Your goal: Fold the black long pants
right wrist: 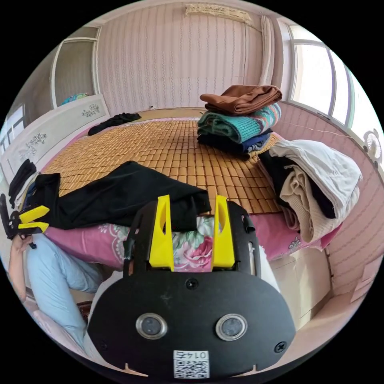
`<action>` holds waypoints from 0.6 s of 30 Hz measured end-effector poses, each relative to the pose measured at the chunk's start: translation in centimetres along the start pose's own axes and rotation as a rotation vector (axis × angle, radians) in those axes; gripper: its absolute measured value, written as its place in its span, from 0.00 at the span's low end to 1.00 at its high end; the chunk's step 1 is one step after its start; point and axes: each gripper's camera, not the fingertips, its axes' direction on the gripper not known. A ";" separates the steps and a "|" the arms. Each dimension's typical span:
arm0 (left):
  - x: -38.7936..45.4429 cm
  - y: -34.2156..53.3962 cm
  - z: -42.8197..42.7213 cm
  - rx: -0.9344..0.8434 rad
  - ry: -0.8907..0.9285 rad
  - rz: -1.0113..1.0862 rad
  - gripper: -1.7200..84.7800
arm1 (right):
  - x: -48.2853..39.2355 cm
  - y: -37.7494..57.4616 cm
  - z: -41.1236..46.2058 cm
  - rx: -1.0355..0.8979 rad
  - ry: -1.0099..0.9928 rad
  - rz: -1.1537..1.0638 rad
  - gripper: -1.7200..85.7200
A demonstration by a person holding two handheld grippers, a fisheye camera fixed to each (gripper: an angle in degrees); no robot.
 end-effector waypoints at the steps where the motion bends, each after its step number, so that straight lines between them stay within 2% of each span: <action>1: 0.2 -0.1 0.7 -0.009 -0.011 -0.008 0.14 | 0.6 -0.4 1.1 -0.002 0.042 0.012 0.17; 2: 0.3 -0.2 2.2 -0.051 -0.037 -0.033 0.12 | 1.4 -0.8 2.4 -0.045 0.005 0.021 0.15; 4: 0.4 0.0 3.0 -0.024 -0.031 -0.064 0.10 | 2.6 -1.3 4.2 -0.139 -0.110 0.037 0.10; 6: 0.5 -0.1 3.1 -0.021 -0.015 -0.082 0.04 | 3.5 -1.3 3.3 -0.095 -0.160 0.035 0.06; 8: 0.8 0.0 2.2 0.025 -0.027 -0.088 0.02 | 4.8 -1.5 1.4 -0.074 -0.245 0.041 0.04; 18: -0.3 -1.5 -5.6 0.272 -0.122 -0.125 0.01 | 8.2 -3.3 -10.8 0.068 -0.250 -0.151 0.03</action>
